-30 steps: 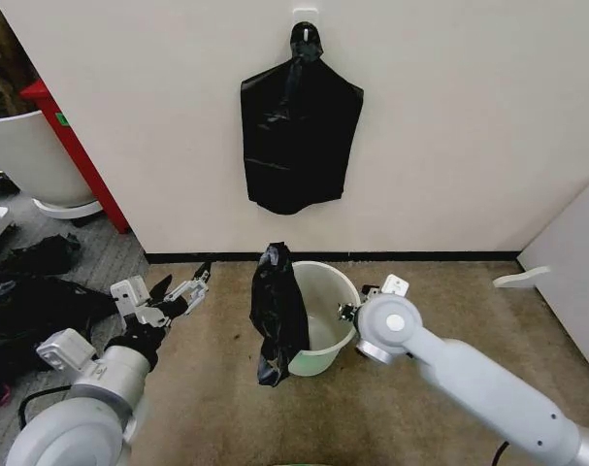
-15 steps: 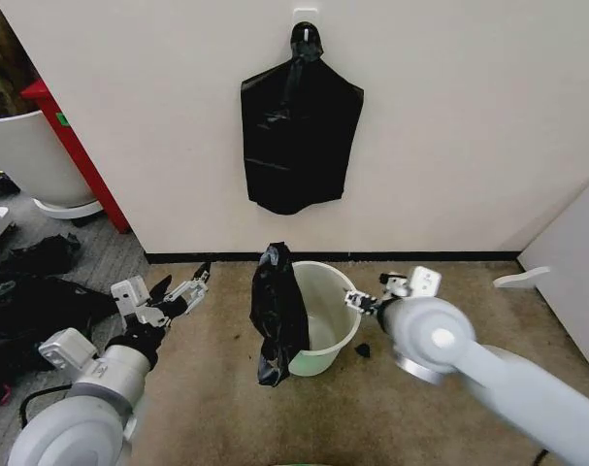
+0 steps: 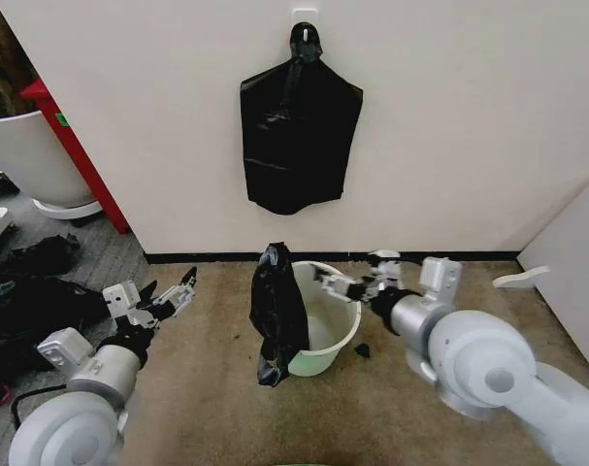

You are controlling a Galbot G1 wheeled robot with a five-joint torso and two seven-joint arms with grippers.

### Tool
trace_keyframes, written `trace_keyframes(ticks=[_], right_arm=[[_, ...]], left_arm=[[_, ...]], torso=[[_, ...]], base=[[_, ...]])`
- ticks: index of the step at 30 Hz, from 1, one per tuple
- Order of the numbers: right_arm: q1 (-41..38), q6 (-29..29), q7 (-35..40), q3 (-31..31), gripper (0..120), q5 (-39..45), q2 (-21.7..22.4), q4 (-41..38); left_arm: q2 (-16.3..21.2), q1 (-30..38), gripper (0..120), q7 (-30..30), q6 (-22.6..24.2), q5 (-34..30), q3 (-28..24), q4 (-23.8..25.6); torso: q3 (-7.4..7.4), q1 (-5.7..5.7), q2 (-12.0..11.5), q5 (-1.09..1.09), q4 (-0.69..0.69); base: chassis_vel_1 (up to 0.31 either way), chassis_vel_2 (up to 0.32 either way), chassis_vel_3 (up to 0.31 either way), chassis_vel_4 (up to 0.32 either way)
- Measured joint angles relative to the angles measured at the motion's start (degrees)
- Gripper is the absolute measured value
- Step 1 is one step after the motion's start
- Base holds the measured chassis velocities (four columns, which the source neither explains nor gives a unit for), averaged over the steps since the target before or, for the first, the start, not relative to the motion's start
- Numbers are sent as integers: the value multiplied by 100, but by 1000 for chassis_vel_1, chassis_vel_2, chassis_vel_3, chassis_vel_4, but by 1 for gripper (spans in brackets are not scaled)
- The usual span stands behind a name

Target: Place the garbage bag over the trash bin.

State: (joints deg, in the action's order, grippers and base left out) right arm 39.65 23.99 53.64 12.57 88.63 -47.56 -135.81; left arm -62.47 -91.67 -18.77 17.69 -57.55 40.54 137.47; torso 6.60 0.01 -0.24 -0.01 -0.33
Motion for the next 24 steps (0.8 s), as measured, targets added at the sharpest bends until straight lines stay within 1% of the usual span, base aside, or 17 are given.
trace_keyframes(ticks=[6,7,10,13,16,18,20,22,23,24], right_arm=[[-400,66,127,783,100,-376,-790,483],[-400,66,127,783,100,-376,-790,483],[-529,119,246,1127,100,-628,-1082,845],[-599,155,354,1288,100,-743,-1312,1176],[-643,157,424,1382,99,-766,-1390,1326],[-663,155,490,1440,97,-787,-1442,1446],[-668,146,548,1445,91,-781,-1469,1505],[-675,133,577,1448,82,-750,-1472,1548],[-675,133,577,1448,82,-750,-1472,1548],[-678,124,584,1453,77,-744,-1476,1573]], left_arm=[[22,-41,100,16,2,2,65,-30],[22,-41,100,16,2,2,65,-30],[23,-46,100,20,1,2,76,-54],[18,-62,100,37,-2,-11,109,-57],[13,-66,100,44,-8,-17,121,-58],[2,-66,100,45,-20,-21,126,-60],[-12,-68,100,46,-31,-22,128,-60],[-30,-76,100,49,-48,-23,130,-58],[-30,-76,100,49,-48,-23,130,-58],[-39,-81,100,53,-55,-23,130,-57]], torso=[[0,0,0,-1,0],[0,0,0,-1,0],[0,0,0,-1,0],[0,0,0,-1,0],[0,0,0,0,0],[0,0,0,0,-1],[0,0,0,1,-1],[0,0,0,0,-1],[0,0,0,0,-1],[0,0,0,1,-1]], base=[[0,0,0,0],[0,0,0,0],[0,0,0,0],[0,0,0,0],[0,0,0,0],[0,0,0,0],[0,0,0,0],[0,0,0,0],[0,0,0,0],[0,0,0,0]])
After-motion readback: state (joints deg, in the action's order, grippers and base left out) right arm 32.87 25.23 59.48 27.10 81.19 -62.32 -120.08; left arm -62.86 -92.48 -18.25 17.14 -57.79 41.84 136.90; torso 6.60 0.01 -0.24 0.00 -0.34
